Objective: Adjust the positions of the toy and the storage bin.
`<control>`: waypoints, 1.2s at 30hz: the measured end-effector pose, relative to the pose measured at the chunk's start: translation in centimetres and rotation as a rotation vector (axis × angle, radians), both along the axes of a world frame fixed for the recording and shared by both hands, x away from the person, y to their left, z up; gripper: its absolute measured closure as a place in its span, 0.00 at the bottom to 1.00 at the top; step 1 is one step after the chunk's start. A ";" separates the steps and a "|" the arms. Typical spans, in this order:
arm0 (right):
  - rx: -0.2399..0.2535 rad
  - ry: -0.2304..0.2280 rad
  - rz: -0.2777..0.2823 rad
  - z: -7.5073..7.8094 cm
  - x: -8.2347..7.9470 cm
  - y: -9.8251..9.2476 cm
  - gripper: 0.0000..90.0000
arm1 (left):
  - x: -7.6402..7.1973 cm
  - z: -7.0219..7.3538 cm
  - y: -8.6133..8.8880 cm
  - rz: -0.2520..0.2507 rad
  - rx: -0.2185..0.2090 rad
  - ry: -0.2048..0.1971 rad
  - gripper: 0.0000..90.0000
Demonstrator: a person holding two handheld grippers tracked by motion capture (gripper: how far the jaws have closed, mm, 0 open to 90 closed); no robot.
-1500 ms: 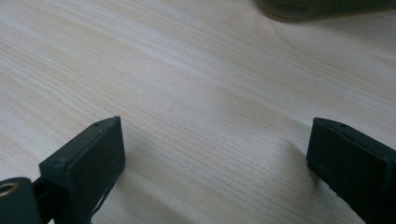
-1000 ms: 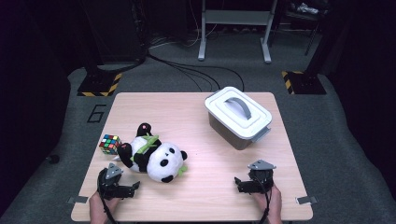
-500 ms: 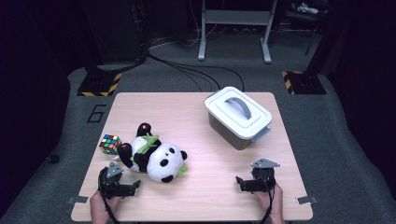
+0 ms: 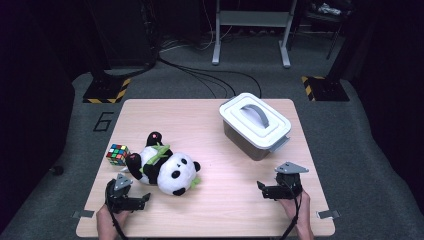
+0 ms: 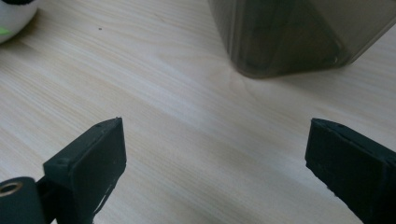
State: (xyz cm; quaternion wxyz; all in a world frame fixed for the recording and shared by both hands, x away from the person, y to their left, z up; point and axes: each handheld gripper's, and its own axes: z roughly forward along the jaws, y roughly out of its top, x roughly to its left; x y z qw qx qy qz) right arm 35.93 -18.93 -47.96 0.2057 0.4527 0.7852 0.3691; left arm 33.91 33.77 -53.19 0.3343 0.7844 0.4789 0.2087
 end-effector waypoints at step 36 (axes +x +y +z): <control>0.028 -0.092 0.076 9.5 6.3 1.4 0.03 | 0.0 0.0 0.0 0.006 0.001 0.004 0.00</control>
